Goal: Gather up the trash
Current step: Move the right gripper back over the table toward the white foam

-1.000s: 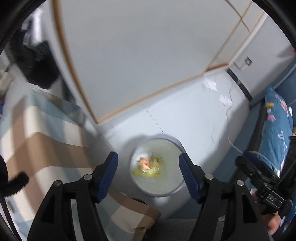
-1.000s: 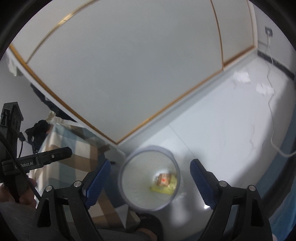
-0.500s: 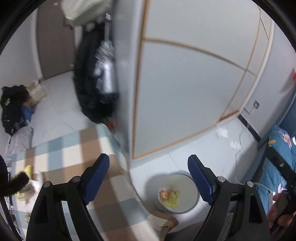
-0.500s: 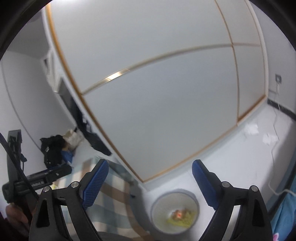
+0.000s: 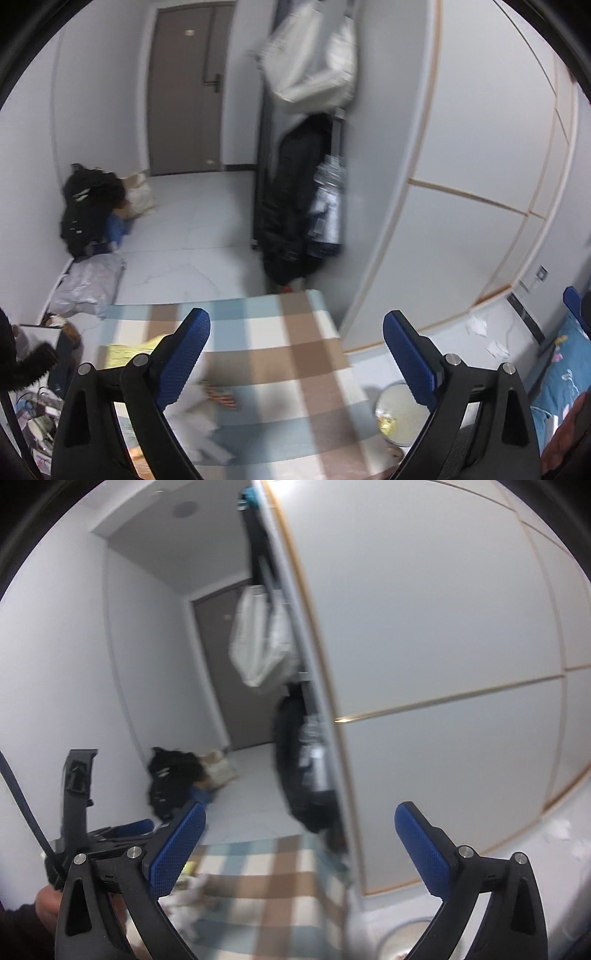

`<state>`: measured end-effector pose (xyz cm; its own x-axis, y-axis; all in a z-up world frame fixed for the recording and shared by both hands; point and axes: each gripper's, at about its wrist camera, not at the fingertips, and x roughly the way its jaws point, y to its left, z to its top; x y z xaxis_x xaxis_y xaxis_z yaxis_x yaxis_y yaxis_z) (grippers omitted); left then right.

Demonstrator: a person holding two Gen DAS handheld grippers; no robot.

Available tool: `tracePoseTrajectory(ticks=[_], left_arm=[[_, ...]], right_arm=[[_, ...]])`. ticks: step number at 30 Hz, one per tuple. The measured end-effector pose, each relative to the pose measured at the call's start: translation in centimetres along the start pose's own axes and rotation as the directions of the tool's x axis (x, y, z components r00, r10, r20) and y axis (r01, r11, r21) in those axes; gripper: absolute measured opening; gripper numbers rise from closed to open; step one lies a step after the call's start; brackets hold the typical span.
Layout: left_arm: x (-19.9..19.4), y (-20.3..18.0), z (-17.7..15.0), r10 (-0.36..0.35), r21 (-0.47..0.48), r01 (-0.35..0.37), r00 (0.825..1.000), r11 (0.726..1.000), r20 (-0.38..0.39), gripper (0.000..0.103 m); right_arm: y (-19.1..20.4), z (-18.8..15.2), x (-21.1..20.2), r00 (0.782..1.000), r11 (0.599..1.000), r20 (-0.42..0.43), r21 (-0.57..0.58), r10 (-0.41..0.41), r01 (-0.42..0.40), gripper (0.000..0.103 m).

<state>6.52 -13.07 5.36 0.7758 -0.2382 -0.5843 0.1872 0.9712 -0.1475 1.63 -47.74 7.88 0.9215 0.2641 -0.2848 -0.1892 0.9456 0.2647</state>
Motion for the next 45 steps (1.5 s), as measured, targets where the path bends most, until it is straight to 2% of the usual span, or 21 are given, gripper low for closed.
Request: tracePoseTrajectory(ticks=[7,14,18,22,27,30,34,39,41,45], left_arm=[[-1.8,6.9,-0.8,0.070,-0.095,-0.067,0.997,0.993,0.031,0.093],[-1.5,13.1,-3.5,0.146,-0.187,-0.148,0.989,0.971,-0.023,0.093],[-1.4,15.8,-4.7,0.133,-0.254,-0.145,0.989,0.956,-0.063,0.093],[-1.4,17.8,-5.6,0.140,-0.271,-0.155,0.987,0.950,-0.075,0.093],[-1.0,19.9,-6.9,0.121,-0.298,-0.154,0.984,0.942,-0.128,0.093],[-1.0,20.8,-7.2,0.122,-0.306,-0.162,0.982,0.938,-0.144,0.093],[-0.9,21.9,-7.5,0.113,-0.326,-0.161,0.981,0.932,-0.160,0.093],[-0.9,22.8,-7.5,0.102,-0.351,-0.156,0.981,0.923,-0.167,0.093],[-0.8,23.0,-7.5,0.105,-0.350,-0.158,0.980,0.923,-0.167,0.093],[-0.1,23.4,-7.4,0.140,-0.334,-0.194,0.974,0.922,-0.180,0.093]], right_arm=[[7.2,-1.1,3.0,0.995,0.993,-0.047,-0.073,0.090,-0.093,0.103],[12.0,-4.8,7.3,0.974,0.979,-0.170,-0.113,0.151,-0.172,0.103],[14.1,-7.2,9.5,0.953,0.973,-0.254,-0.113,0.166,-0.200,0.103],[15.9,-9.9,12.0,0.912,0.964,-0.371,-0.125,0.175,-0.236,0.103],[17.4,-12.7,14.7,0.852,0.951,-0.492,-0.138,0.177,-0.277,0.103],[18.2,-14.2,16.1,0.812,0.943,-0.554,-0.133,0.184,-0.305,0.103],[19.0,-15.6,17.2,0.779,0.928,-0.599,-0.154,0.185,-0.338,0.101],[19.7,-17.7,19.2,0.725,0.915,-0.663,-0.150,0.188,-0.375,0.079],[19.7,-18.6,20.1,0.698,0.912,-0.690,-0.134,0.194,-0.387,0.064],[19.4,-20.7,21.3,0.648,0.913,-0.744,-0.137,0.161,-0.383,0.046]])
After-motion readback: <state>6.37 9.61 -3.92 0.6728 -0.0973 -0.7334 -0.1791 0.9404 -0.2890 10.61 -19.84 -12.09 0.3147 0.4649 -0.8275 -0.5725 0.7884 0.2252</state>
